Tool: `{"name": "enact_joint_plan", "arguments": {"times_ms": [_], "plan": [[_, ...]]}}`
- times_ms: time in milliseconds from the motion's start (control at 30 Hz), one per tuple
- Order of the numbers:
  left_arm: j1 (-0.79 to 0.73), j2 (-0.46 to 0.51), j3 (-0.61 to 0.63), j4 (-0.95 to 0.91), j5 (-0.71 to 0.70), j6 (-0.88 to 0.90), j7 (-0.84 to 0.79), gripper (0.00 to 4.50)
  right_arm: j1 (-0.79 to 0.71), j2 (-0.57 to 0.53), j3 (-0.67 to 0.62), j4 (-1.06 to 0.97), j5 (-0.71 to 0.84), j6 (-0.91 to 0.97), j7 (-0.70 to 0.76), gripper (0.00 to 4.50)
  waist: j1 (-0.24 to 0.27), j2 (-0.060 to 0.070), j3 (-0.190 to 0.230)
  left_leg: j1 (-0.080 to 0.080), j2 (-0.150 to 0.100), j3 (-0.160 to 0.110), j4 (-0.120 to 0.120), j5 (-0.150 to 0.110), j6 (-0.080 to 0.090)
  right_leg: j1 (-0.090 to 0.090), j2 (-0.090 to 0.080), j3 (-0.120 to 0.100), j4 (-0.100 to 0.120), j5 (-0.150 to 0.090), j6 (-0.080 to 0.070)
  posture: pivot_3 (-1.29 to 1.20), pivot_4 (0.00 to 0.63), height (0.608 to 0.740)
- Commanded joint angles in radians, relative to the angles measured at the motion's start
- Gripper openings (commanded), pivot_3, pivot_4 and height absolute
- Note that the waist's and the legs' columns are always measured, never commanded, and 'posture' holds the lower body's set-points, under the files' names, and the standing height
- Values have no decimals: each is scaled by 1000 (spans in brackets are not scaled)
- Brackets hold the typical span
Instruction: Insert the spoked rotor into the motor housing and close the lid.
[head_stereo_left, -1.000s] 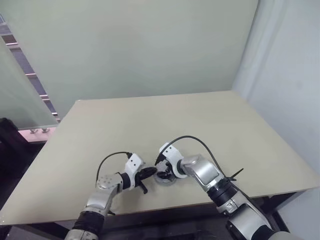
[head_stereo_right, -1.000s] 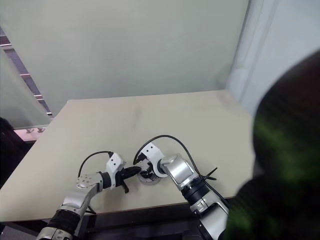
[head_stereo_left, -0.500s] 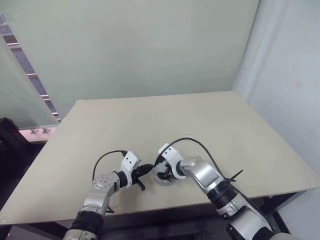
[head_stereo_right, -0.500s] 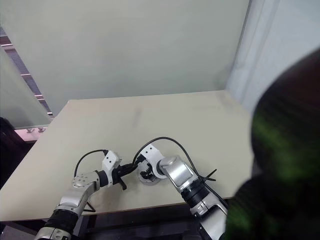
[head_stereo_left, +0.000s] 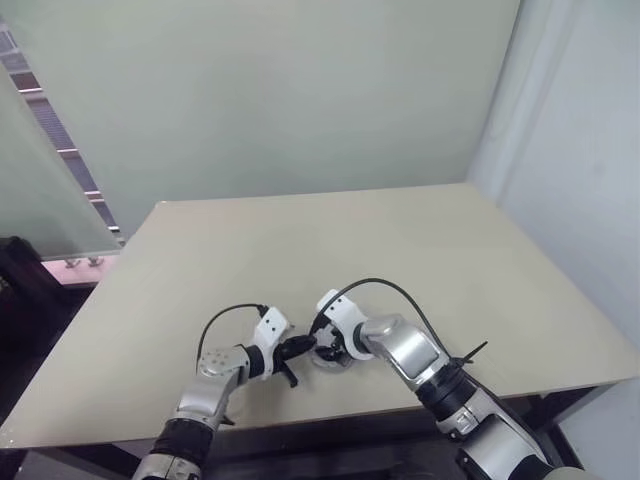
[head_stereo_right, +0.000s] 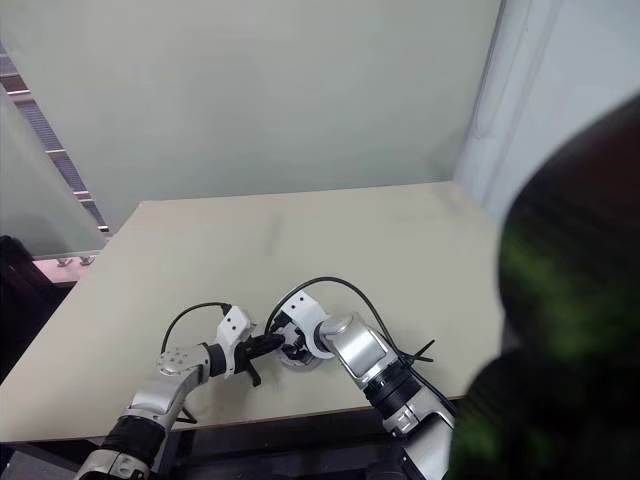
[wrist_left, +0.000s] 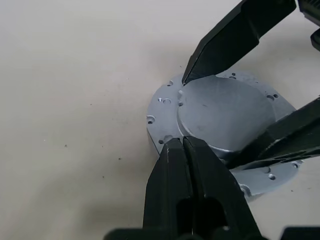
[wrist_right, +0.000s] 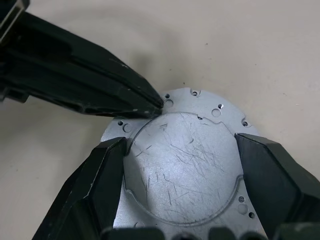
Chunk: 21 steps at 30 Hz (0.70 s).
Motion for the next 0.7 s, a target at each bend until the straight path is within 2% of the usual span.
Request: {"name": "enact_joint_plan", "arguments": {"times_ms": [33,400,700], "plan": [[-14,3,-31,26,39,8,2,0,31,-24,16,35,5,35,17,3270,0,0,0,0,0,0,0,0,0,0,0,0,0,0,0,0,0,740],[-25,1,-21,29,34,1,-5,0,23,-10,-79,20,38,6,-14,3270,0,-1,0,-1,0,-1,-3,0,0,-1,0,0,0,0,0,0,0,740],[-45,10,99,-2,-66,28,17,0,29,19,-82,71,25,-37,-57,3270,-1,-2,0,-1,1,-1,-3,0,0,-2,1,-1,0,-1,-2,0,0,740]]}}
